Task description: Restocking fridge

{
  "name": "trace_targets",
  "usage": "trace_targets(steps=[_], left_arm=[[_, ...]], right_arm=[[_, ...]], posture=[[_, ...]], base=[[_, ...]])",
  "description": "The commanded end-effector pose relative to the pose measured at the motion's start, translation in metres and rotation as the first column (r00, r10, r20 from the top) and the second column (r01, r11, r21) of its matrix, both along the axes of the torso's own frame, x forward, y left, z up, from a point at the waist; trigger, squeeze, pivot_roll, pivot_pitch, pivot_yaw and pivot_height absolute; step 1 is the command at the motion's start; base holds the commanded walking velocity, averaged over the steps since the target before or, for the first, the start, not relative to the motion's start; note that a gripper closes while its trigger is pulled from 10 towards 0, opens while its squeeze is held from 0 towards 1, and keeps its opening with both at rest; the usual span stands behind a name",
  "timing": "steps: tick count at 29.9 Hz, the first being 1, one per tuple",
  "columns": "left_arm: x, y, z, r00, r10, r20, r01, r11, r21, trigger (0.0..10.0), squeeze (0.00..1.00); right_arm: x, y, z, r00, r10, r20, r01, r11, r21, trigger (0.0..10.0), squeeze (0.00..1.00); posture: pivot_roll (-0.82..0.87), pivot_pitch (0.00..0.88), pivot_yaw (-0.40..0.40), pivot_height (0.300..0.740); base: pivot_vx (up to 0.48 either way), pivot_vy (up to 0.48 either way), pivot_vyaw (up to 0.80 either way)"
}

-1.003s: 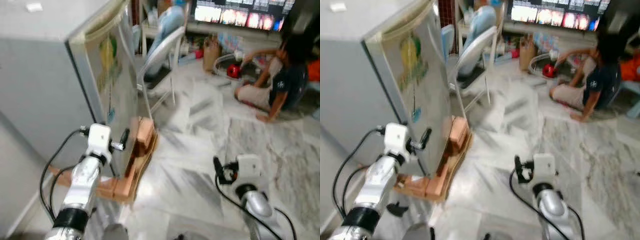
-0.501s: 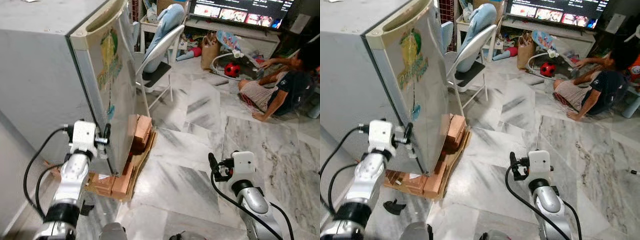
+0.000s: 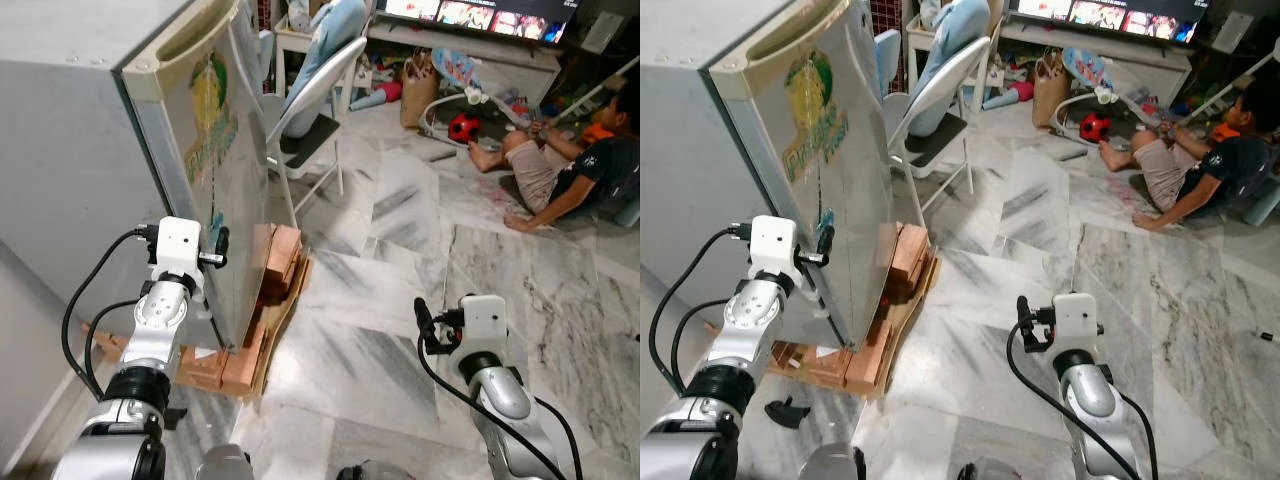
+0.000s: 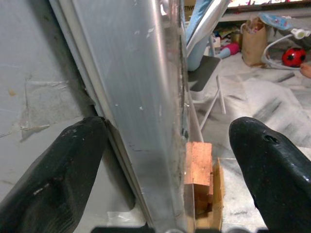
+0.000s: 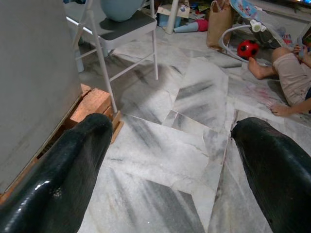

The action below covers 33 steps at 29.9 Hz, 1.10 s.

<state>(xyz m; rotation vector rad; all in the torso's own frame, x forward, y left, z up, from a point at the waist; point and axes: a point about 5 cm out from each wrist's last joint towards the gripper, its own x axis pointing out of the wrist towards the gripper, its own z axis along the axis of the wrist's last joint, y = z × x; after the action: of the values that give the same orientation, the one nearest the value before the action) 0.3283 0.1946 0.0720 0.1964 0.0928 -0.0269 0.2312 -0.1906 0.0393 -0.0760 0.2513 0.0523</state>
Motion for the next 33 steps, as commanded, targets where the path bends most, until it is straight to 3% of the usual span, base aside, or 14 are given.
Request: trace_targets(steps=[1,7,9,11,16,18,19,21,23,24,27,28,31,33], left_arm=[[0.001,0.007,0.0,0.999,0.033,-0.008,-0.033,0.999,0.003,10.0,0.0],[0.005,0.002,0.0,1.0,0.021,-0.015,-0.021,1.0,-0.01,10.0,0.0],[0.012,-0.013,0.005,0.998,-0.065,-0.012,0.065,0.998,0.0,10.0,0.0],[0.022,-0.037,0.015,0.983,-0.183,-0.007,0.183,0.983,0.016,10.0,0.0],[0.038,-0.074,0.041,0.947,-0.318,0.039,0.318,0.948,0.025,10.0,0.0],[0.042,-0.103,0.054,0.91,-0.41,0.064,0.41,0.912,0.022,10.0,0.0],[0.042,-0.103,0.054,0.91,-0.41,0.064,0.41,0.912,0.022,10.0,0.0],[0.03,-0.16,0.074,0.761,-0.637,0.123,0.646,0.762,-0.052,10.0,0.0],[0.014,-0.2,0.098,0.629,-0.746,0.219,0.774,0.627,-0.086,10.0,0.0],[-0.002,-0.225,0.118,0.535,-0.793,0.292,0.841,0.532,-0.096,10.0,0.0],[-0.008,-0.233,0.125,0.501,-0.806,0.315,0.862,0.498,-0.096,10.0,0.0],[-0.018,-0.246,0.135,0.458,-0.815,0.356,0.884,0.457,-0.092,10.0,0.0],[-0.015,-0.245,0.135,0.478,-0.798,0.366,0.873,0.477,-0.102,10.0,0.0],[0.0,-0.228,0.128,0.554,-0.753,0.355,0.824,0.556,-0.106,10.0,0.0]], right_arm=[[0.0,-0.001,-0.001,1.0,0.001,-0.004,-0.001,1.0,-0.008,10.0,0.0],[0.0,0.001,-0.001,1.0,0.006,-0.005,-0.006,1.0,-0.009,10.0,0.0],[-0.001,0.0,-0.004,1.0,0.011,-0.028,-0.012,1.0,-0.023,10.0,0.0],[-0.009,-0.01,-0.018,0.99,0.006,-0.139,-0.023,0.992,-0.12,10.0,0.0],[-0.025,-0.022,-0.031,0.977,-0.039,-0.21,0.024,0.997,-0.075,10.0,0.0],[-0.027,-0.023,-0.03,0.978,-0.033,-0.205,0.019,0.997,-0.071,10.0,0.0],[-0.027,-0.023,-0.03,0.978,-0.033,-0.205,0.019,0.997,-0.071,10.0,0.0],[-0.027,-0.022,-0.03,0.978,-0.014,-0.208,0.002,0.998,-0.061,10.0,0.0],[-0.026,-0.022,-0.03,0.978,-0.01,-0.21,-0.003,0.998,-0.063,10.0,0.0],[-0.025,-0.021,-0.03,0.978,0.0,-0.211,-0.014,0.998,-0.065,10.0,0.0],[-0.025,-0.021,-0.03,0.977,0.007,-0.211,-0.021,0.998,-0.065,10.0,0.0],[-0.024,-0.018,-0.032,0.977,0.025,-0.211,-0.039,0.997,-0.061,10.0,0.0],[-0.024,-0.016,-0.035,0.976,0.031,-0.215,-0.044,0.997,-0.057,10.0,0.0],[-0.024,-0.015,-0.04,0.975,0.032,-0.221,-0.044,0.998,-0.051,10.0,0.0]], posture=[[-0.03,0.029,-0.062,0.74],[-0.03,0.029,-0.065,0.74],[-0.03,0.027,-0.064,0.74],[-0.03,0.016,-0.062,0.74],[-0.04,0.008,-0.047,0.74],[-0.05,0.006,-0.042,0.74],[-0.05,0.006,-0.042,0.74],[-0.06,0.006,-0.04,0.74],[-0.05,0.004,-0.042,0.74],[-0.05,0.004,-0.042,0.74],[-0.05,0.004,-0.042,0.74],[-0.05,0.0,-0.042,0.74],[-0.05,0.0,-0.04,0.74],[-0.05,0.0,-0.04,0.74]], base=[[0.0,0.0,0.0],[0.0,0.0,0.0],[0.0,0.0,0.0],[0.0,0.0,0.0],[0.0,0.0,0.0],[0.0,0.0,0.0],[0.0,0.0,0.0],[0.0,0.0,0.0],[0.0,0.0,0.0],[0.0,0.0,0.0],[0.0,0.0,0.0],[0.0,0.0,0.0],[0.0,0.0,0.0],[0.0,0.0,0.0]])
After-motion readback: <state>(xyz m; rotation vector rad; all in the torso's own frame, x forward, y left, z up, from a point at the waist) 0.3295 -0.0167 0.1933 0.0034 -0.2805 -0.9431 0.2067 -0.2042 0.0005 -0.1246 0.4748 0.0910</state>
